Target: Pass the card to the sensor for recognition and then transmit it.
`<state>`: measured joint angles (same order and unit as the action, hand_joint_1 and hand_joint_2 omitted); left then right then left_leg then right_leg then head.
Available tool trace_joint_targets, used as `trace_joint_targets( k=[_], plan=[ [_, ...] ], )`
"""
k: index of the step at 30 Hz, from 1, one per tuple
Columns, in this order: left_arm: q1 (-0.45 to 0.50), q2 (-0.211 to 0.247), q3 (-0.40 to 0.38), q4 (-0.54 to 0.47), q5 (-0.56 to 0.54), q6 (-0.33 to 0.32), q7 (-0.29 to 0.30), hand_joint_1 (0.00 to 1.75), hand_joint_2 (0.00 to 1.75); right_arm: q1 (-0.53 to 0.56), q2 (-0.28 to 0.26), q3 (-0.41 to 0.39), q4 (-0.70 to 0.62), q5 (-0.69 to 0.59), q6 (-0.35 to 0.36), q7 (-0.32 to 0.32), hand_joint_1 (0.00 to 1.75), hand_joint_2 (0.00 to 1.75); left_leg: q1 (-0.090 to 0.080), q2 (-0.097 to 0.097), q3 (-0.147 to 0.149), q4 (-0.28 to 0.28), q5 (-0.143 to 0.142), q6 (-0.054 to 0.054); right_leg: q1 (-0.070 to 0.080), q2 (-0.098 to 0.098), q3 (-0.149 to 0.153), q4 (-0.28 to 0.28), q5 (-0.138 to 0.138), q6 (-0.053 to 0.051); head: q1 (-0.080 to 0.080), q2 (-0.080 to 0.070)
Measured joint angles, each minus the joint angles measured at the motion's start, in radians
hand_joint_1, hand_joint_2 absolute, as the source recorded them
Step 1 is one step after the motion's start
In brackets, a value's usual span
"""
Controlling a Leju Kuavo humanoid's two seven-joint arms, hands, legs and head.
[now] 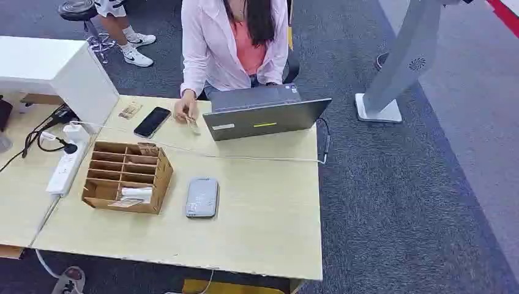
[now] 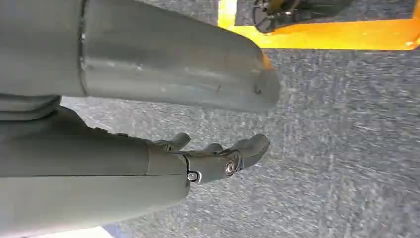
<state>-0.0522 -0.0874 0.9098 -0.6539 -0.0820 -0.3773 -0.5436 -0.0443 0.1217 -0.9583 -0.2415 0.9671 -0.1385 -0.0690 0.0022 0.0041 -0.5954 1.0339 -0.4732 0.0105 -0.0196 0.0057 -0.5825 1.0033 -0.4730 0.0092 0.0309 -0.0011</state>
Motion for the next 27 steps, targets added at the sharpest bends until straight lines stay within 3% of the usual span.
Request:
trace_joint_targets(
  k=[17, 23, 27],
  plan=[
    [0.090, -0.047, -0.214, -0.579, 0.127, 0.053, 0.000, 0.00, 1.75, -0.001, 0.021, -0.031, 0.016, 0.101, -0.003, 0.099, 0.00, 0.00, 0.000, 0.000, 0.001, 0.000, 0.000, 0.000, 0.000, 0.000, 0.000, 0.000, 0.000, 0.000, 0.000, 0.000],
    [0.081, -0.022, -0.313, -0.802, 0.158, 0.088, -0.006, 0.00, 1.75, -0.002, 0.028, -0.031, 0.021, 0.148, 0.013, 0.131, 0.00, 0.00, 0.000, 0.000, 0.001, 0.000, 0.001, 0.000, 0.000, 0.000, 0.001, 0.000, 0.000, 0.000, 0.000, 0.000],
    [0.018, -0.004, -0.369, -0.832, 0.111, 0.142, 0.011, 0.00, 1.75, -0.003, 0.030, -0.031, 0.024, 0.175, 0.018, 0.137, 0.00, 0.00, 0.001, 0.000, 0.002, 0.000, 0.001, -0.001, 0.001, 0.000, 0.001, 0.000, 0.001, -0.001, -0.002, 0.000]
  ],
)
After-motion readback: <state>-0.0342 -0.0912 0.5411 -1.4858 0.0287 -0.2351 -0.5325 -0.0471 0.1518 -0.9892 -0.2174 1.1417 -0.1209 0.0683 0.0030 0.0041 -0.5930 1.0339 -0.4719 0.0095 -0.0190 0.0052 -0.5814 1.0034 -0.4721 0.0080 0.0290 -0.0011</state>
